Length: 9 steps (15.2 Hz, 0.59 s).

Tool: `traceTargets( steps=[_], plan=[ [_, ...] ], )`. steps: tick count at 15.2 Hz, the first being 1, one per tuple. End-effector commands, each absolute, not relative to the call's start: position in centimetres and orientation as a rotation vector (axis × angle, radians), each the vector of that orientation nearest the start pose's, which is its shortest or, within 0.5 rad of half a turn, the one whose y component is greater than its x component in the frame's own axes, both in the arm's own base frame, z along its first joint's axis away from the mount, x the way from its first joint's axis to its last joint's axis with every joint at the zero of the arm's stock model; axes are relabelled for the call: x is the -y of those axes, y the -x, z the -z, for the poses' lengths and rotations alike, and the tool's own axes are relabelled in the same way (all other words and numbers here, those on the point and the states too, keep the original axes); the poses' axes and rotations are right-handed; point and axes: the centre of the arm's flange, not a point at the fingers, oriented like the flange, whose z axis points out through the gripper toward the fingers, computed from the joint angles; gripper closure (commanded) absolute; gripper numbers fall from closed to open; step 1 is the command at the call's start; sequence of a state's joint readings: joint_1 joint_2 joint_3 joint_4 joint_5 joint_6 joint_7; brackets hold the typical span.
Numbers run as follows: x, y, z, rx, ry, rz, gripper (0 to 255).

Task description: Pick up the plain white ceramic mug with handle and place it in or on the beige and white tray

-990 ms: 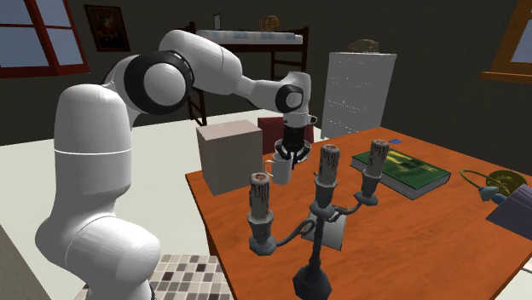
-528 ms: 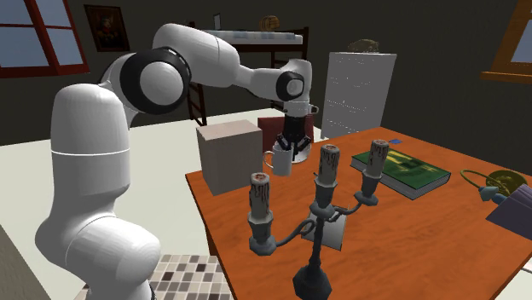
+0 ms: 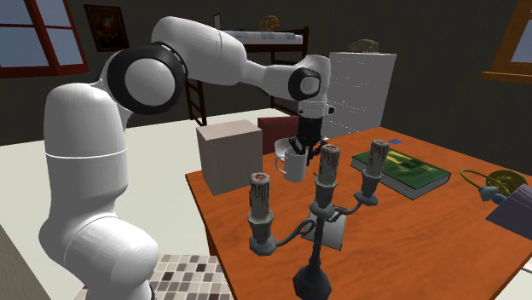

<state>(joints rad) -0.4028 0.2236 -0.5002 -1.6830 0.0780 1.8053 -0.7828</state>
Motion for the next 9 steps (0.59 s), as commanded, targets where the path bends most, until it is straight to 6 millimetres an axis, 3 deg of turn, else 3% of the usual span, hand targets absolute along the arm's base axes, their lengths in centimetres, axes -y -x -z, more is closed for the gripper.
traceTargets(
  steps=[1,9],
  plan=[
    [48.1,-37.9,-48.0,-0.208,3.099,-0.112,255],
    [54.2,-29.3,-49.1,-0.208,3.099,-0.112,255]
  ],
)
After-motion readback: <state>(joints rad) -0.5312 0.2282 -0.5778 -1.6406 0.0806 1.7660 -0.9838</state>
